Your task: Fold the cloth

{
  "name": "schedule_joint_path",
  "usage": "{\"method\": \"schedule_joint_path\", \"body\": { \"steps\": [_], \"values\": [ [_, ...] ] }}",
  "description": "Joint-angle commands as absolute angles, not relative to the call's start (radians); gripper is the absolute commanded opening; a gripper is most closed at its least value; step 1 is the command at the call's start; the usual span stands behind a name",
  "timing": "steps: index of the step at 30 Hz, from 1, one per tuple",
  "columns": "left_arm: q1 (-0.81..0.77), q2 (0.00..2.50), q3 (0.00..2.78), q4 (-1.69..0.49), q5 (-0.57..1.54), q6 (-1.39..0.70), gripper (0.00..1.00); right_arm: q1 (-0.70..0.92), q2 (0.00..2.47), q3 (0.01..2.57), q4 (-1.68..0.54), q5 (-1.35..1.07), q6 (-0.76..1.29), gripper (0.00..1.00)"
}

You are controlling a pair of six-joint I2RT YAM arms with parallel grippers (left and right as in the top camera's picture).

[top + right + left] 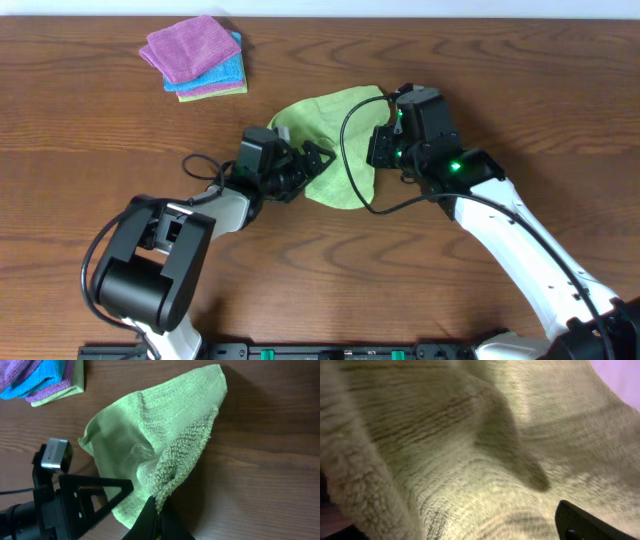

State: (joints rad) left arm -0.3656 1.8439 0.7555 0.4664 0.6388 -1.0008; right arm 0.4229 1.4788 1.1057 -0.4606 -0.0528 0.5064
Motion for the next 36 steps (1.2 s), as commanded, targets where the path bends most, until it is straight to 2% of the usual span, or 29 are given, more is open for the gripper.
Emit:
{"method": "schedule_joint_path", "body": {
  "steps": [1,16,36],
  "values": [
    [-0.367,1.855,0.741,0.514,0.764,-1.008,0.89,0.428,1.481,1.11,-0.465,-0.049,0.488,0.01],
    [-0.357,1.822,0.743,0.585,0.92,-1.122,0.82,0.427,1.481,1.11,-0.517,-0.002,0.48,0.01],
    [-0.2,1.729,0.86,0.719,1.002,-1.355,0.83,0.428,1.481,1.11,-0.519,0.015,0.481,0.01]
  ]
}}
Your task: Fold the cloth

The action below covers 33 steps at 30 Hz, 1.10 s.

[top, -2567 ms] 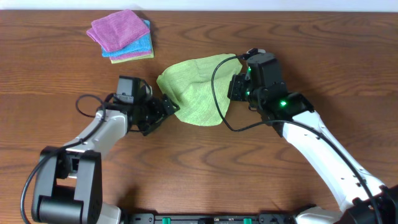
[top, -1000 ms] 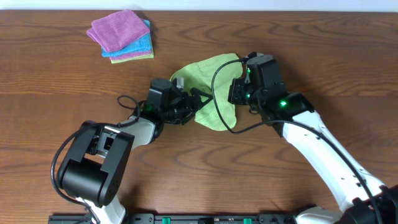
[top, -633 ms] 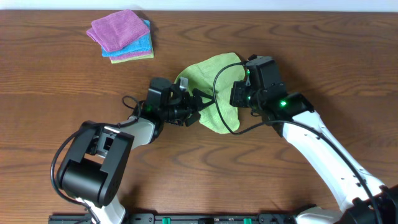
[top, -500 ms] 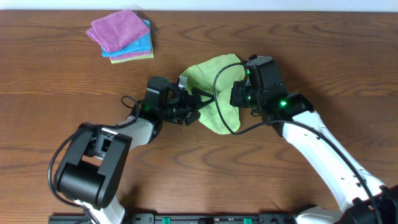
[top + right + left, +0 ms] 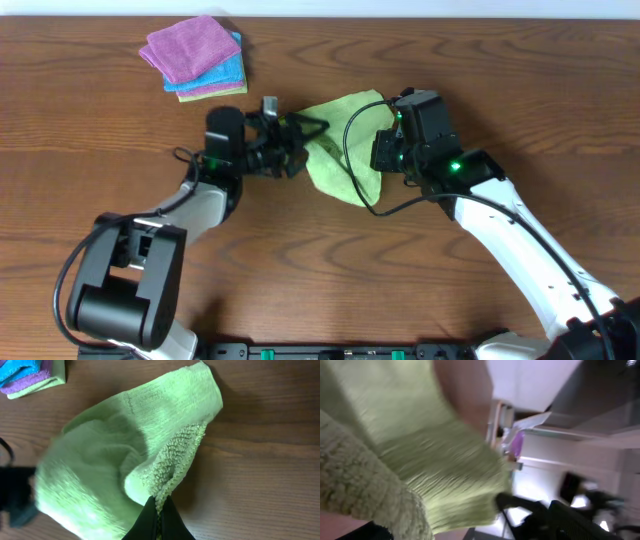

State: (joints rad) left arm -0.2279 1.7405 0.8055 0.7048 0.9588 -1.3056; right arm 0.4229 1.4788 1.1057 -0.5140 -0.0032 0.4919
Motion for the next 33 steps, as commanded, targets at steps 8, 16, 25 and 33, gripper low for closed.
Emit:
{"method": "schedule_joint_path", "body": {
  "steps": [8,16,25,33],
  "values": [
    [-0.101,1.729,0.981,0.714,1.142,-1.364,0.85,0.428,1.481,1.11,-0.533,0.019,0.481,0.01],
    [0.006,1.729,0.981,0.567,1.297,-1.178,0.87,0.428,1.481,1.11,-0.542,0.019,0.482,0.01],
    [0.16,1.729,0.981,0.467,1.361,-1.084,0.85,0.428,1.481,1.11,-0.562,0.019,0.482,0.01],
    [0.268,1.729,0.981,0.468,1.438,-1.089,0.82,0.428,1.481,1.11,-0.564,0.019,0.482,0.01]
  ]
}}
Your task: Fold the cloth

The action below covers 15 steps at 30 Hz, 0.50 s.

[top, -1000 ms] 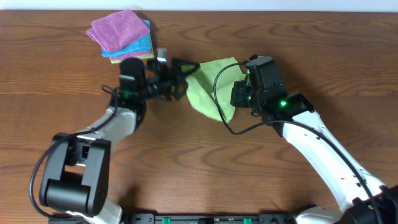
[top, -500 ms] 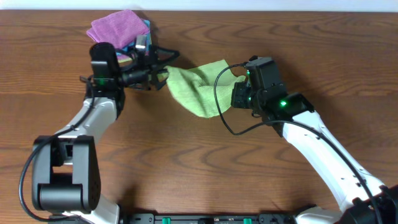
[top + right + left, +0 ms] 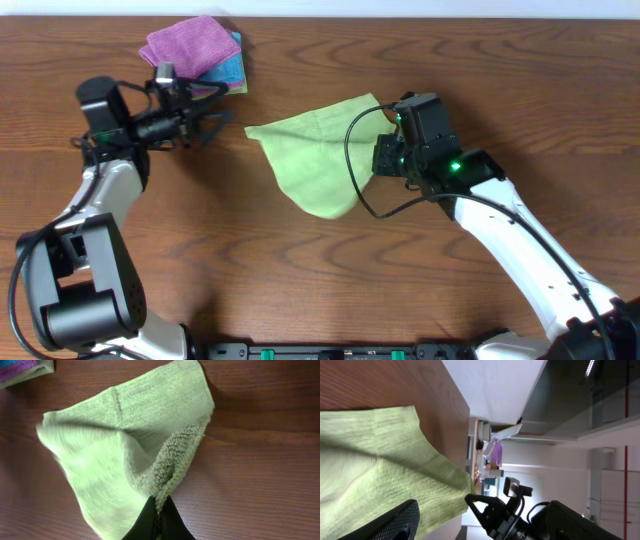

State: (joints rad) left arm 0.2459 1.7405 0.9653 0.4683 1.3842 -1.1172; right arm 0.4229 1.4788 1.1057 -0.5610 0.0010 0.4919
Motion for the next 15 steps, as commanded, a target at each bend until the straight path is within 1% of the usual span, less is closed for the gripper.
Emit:
{"method": "schedule_joint_path", "body": {
  "steps": [1,5,8,9,10,13,14,15],
  "values": [
    [0.275,1.729,0.981,0.468,1.443,-1.09,0.83,0.428,1.481,1.11,-0.564,0.019,0.482,0.02],
    [0.268,1.729,0.981,0.468,1.451,-1.076,0.84,0.428,1.481,1.11,-0.564,0.02,0.482,0.01],
    [0.249,1.729,0.981,0.468,1.465,-1.029,0.91,0.428,1.481,1.11,-0.564,0.023,0.482,0.01],
    [0.237,1.729,0.981,0.468,1.469,-1.008,0.95,0.428,1.481,1.11,-0.564,0.023,0.481,0.01],
    [0.228,1.729,0.981,0.468,1.469,-1.001,0.97,0.428,1.481,1.11,-0.564,0.023,0.481,0.01],
    [0.184,1.729,0.981,0.467,1.467,-0.951,0.97,0.429,1.481,1.11,-0.561,0.018,0.481,0.01],
    [0.17,1.729,0.98,0.467,1.463,-0.932,0.94,0.432,1.481,1.11,-0.558,0.019,0.48,0.01],
    [0.159,1.729,0.979,0.467,1.457,-0.915,0.89,0.436,1.481,1.11,-0.552,0.019,0.468,0.01]
  ]
}}
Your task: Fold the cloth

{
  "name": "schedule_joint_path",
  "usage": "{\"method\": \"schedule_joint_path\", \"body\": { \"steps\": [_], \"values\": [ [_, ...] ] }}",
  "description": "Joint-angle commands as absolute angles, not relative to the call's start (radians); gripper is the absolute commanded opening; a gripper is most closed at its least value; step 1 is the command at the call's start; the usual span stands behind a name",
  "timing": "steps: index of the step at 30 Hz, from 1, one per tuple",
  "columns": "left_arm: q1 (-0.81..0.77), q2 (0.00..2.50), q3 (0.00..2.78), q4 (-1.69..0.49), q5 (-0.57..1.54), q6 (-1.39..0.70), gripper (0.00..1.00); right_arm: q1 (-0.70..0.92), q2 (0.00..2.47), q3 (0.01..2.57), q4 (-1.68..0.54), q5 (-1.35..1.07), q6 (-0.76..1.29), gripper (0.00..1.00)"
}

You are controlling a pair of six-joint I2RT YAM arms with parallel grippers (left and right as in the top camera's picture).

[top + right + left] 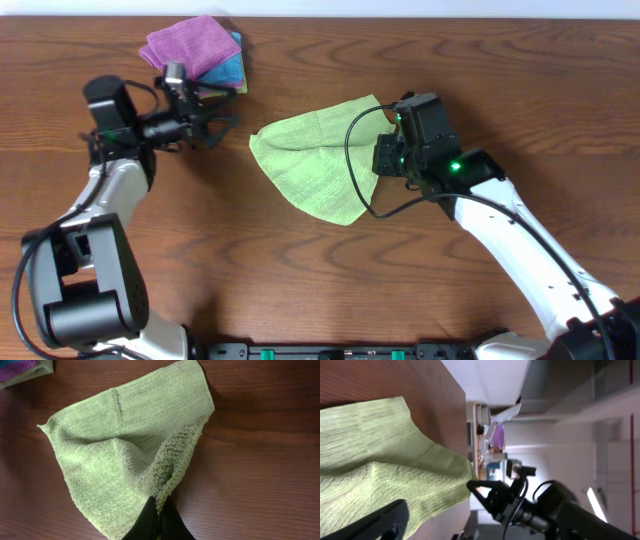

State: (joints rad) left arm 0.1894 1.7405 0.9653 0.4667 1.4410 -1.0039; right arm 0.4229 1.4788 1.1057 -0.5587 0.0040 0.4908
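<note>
A light green cloth [312, 165] lies spread in a rough triangle on the wooden table [300, 290], with its right edge bunched up. My right gripper [384, 160] is shut on that bunched right edge; the right wrist view shows the cloth [120, 455] pinched between the black jaws of the gripper [160, 509]. My left gripper [222, 120] is open and holds nothing, a short way left of the cloth's left corner. In the left wrist view the cloth [375, 465] lies ahead of the spread fingers [382, 521].
A stack of folded cloths [195, 55], purple, blue and green, sits at the back left, just behind my left gripper; its corner [22, 366] shows in the right wrist view. The table's far edge runs behind the stack.
The cloth has settled flatter, and its left corner has drawn back a little to the right. My left gripper is still open, a touch nearer the cloth. The right gripper keeps its hold.
First my left gripper was at the crumpled cloth's left side, with the right gripper shut on its right edge. Then the left gripper was further left, with cloth against it. Later it was open near the stack, clear of the spread cloth, and it remains so.
</note>
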Motion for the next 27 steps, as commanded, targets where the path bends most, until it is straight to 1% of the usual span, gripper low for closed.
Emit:
{"method": "schedule_joint_path", "body": {
  "steps": [1,2,3,4,5,7,8,9,10,11,12,15,17,19,23,27],
  "values": [
    [0.149,1.729,0.977,0.466,1.448,-0.902,0.85,0.44,1.481,1.11,-0.543,0.019,0.456,0.01],
    [0.14,1.729,0.976,0.445,1.429,-0.884,0.76,0.442,1.481,1.11,-0.536,0.019,0.451,0.01],
    [0.131,1.729,0.976,0.395,1.401,-0.847,0.63,0.442,1.481,1.11,-0.529,0.019,0.451,0.01],
    [0.124,1.729,0.976,0.344,1.378,-0.808,0.55,0.442,1.481,1.11,-0.525,0.02,0.451,0.01],
    [0.116,1.729,0.976,0.262,1.346,-0.747,0.51,0.442,1.481,1.11,-0.524,0.023,0.451,0.01],
    [0.097,1.729,0.976,0.054,1.243,-0.597,0.49,0.442,1.481,1.11,-0.524,0.031,0.451,0.01],
    [0.084,1.729,0.976,-0.062,1.153,-0.524,0.49,0.442,1.481,1.11,-0.525,0.03,0.451,0.01],
    [0.071,1.729,0.976,-0.159,1.045,-0.467,0.53,0.442,1.481,1.11,-0.525,0.03,0.451,0.01],
    [0.057,1.729,0.976,-0.229,0.942,-0.423,0.57,0.442,1.481,1.11,-0.527,0.03,0.451,0.01],
    [0.042,1.729,0.976,-0.276,0.851,-0.394,0.65,0.443,1.481,1.11,-0.529,0.03,0.451,0.01],
    [0.03,1.729,0.976,-0.297,0.791,-0.38,0.68,0.443,1.481,1.11,-0.532,0.03,0.451,0.01],
    [-0.007,1.729,0.976,-0.309,0.628,-0.362,0.69,0.443,1.481,1.11,-0.538,0.03,0.451,0.01],
    [-0.026,1.729,0.976,-0.308,0.522,-0.362,0.72,0.443,1.481,1.11,-0.543,0.03,0.451,0.01],
    [-0.044,1.729,0.976,-0.306,0.413,-0.362,0.72,0.443,1.481,1.11,-0.55,0.03,0.451,0.01],
    [-0.063,1.729,0.976,-0.277,0.297,-0.363,0.72,0.443,1.481,1.11,-0.562,0.03,0.451,0.01],
    [-0.075,1.729,0.976,-0.202,0.231,-0.363,0.73,0.445,1.481,1.11,-0.564,0.03,0.451,0.01]
  ]
}}
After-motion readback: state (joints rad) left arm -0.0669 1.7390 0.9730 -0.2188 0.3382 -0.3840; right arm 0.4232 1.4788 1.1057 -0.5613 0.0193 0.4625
